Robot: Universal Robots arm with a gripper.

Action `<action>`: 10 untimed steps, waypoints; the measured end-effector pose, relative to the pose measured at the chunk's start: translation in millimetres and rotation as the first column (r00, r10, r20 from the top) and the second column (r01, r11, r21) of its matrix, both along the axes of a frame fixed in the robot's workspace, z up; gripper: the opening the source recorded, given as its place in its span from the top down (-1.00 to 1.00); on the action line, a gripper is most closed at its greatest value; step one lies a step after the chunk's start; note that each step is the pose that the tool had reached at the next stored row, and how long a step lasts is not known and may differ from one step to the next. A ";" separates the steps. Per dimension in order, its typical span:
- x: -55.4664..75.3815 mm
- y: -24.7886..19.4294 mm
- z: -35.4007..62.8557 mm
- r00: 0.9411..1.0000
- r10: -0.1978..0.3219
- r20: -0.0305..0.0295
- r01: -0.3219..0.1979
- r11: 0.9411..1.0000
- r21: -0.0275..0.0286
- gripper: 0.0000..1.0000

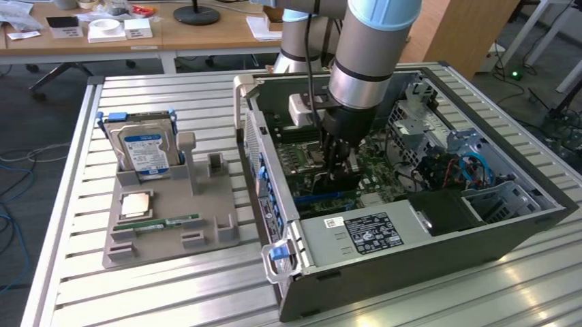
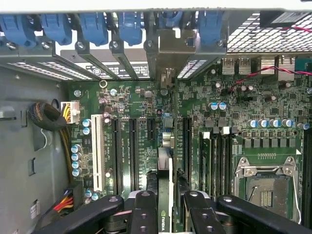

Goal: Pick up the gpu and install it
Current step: 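Insert the gpu into the slot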

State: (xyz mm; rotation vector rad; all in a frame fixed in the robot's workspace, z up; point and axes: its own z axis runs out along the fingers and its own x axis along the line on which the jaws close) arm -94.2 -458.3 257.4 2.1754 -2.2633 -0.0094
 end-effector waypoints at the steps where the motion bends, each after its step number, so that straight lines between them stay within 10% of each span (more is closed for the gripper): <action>1: 0.0 0.0 -0.4 1.000 -0.001 0.000 0.001 1.000 0.000 0.48; 10: -0.2 0.6 -2.2 1.000 -0.002 0.000 0.002 1.000 0.001 0.48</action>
